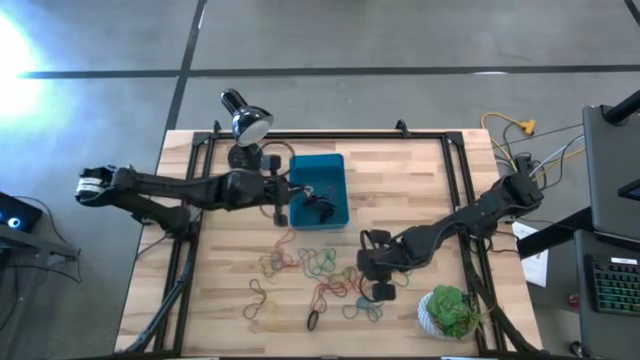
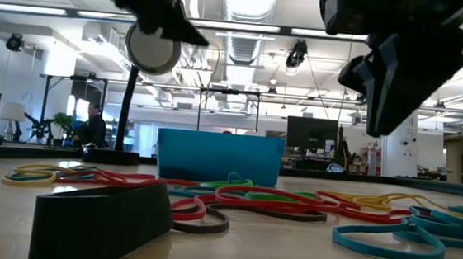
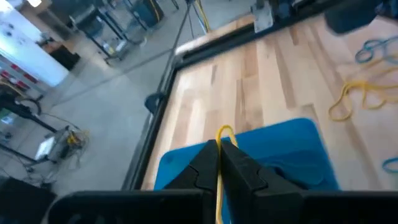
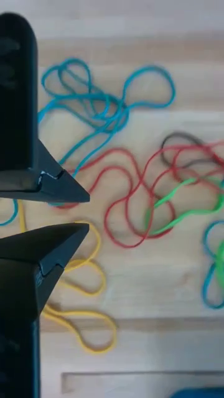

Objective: Pick and place rubber bands into bin
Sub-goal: Put the yellow rubber band into the blue bin

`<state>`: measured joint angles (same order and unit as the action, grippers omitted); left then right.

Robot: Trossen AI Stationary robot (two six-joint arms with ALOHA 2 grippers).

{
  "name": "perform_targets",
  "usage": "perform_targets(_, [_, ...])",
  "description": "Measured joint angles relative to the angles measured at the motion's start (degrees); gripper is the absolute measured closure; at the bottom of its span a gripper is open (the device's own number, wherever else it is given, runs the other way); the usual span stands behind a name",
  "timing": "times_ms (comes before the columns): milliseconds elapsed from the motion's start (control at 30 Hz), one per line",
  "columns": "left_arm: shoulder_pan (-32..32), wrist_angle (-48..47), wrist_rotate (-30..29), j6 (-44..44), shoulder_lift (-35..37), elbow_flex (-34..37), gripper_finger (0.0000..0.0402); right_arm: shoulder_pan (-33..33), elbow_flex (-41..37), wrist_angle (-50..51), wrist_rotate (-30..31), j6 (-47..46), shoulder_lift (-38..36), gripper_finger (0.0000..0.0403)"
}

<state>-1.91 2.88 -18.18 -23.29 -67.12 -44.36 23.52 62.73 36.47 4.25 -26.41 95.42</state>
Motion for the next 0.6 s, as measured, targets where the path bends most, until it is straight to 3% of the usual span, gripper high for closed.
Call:
perform_targets(167, [-4.56, 1.16, 3.2, 0.38, -4.82, 0.02, 0.0402, 0.25, -2.01, 0.21, 0.74, -1.64, 0.0, 0.0344])
perform_targets(433, [-6.45, 6.07, 3.69, 0.41, -13.03, 0.02, 0.0401, 0.11, -4.29, 0.39, 4.97, -2.62, -0.17, 0.0344])
perform_targets(600, [-7.04, 6.01, 3.56, 0.39, -14.67, 0.04, 0.0371, 0.1, -5.75, 1.57, 7.46, -4.9, -0.17, 0.0335])
